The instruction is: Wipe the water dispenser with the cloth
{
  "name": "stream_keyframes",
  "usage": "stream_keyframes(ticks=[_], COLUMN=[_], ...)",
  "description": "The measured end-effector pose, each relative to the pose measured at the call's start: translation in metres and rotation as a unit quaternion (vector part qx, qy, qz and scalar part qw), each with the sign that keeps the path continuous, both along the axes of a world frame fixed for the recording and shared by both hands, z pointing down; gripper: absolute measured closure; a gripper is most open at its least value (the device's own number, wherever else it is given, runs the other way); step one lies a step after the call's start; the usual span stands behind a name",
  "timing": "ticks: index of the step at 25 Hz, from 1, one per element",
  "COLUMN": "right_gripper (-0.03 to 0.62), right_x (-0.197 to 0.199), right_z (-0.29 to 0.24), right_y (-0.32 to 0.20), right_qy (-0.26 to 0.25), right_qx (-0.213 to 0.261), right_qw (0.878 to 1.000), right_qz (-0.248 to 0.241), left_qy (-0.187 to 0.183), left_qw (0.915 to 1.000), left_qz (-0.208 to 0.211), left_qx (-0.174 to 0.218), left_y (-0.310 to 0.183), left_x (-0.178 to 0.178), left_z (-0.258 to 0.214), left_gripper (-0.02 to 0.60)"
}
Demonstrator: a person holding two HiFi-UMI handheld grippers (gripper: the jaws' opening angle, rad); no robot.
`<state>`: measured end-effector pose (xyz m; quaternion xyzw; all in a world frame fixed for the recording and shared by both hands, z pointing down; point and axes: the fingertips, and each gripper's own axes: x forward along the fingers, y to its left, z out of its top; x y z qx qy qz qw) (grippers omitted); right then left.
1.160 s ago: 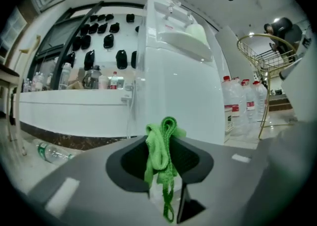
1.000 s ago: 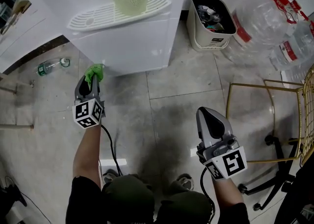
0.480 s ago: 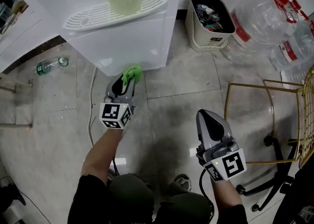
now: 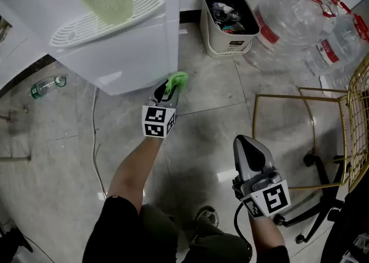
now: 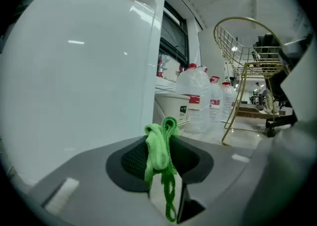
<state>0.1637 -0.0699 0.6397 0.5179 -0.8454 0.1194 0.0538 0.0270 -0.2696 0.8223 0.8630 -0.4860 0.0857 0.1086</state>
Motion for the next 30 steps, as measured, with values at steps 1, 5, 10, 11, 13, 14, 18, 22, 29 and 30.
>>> stream_keyframes(ticks=[1,5,10,11,13,14,18,22,29,30], right_gripper=[0.589,0.589,0.589,0.589,0.589,0.589,0.589,0.589,0.589,0.589], right_x=[0.003,0.006,-0.004,-0.009,-0.018,-0.022,-0.032,-0.036,-0.041,-0.043], right_z=[0.001,-0.001,-0.001,0.001,0.004,0.005,0.008,0.008,0.012,0.012], right_y=[0.001,0.002,-0.004,-0.005,-0.006,-0.006,-0.009,-0.011,-0.012,-0.012], right_qy=[0.003,0.008,0.001,-0.002,-0.008,-0.009,-0.011,-0.007,-0.002,-0.002], right_qx=[-0.002,0.001,0.007,0.007,0.005,0.004,0.001,0.002,-0.003,-0.004], right_qw=[1.000,1.000,1.000,1.000,1.000,1.000,0.999,0.999,0.999,0.999], right_qz=[0.001,0.001,-0.009,-0.013,-0.023,-0.028,-0.037,-0.037,-0.035,-0.036], left_qy=[0.000,0.000,0.000,0.001,-0.008,-0.015,-0.029,-0.037,-0.050,-0.047], left_qw=[1.0000,0.9994,0.9988,0.9983,0.9971,0.9965,0.9936,0.9881,0.9742,0.9720], left_qz=[-0.006,-0.033,-0.049,-0.058,-0.075,-0.082,-0.108,-0.149,-0.220,-0.230], left_qx=[-0.003,-0.009,-0.002,-0.001,0.004,0.006,0.016,0.014,-0.002,-0.003], left_y=[-0.004,-0.015,-0.007,-0.005,0.000,0.002,0.010,0.020,0.033,0.034], left_x=[0.001,-0.015,-0.055,-0.068,-0.097,-0.111,-0.162,-0.214,-0.282,-0.289], left_z=[0.002,0.004,-0.002,-0.003,-0.004,-0.005,-0.009,-0.008,0.003,0.003], left_gripper=[0.463,0.463,0.463,0.463,0.462,0.462,0.462,0.462,0.463,0.463])
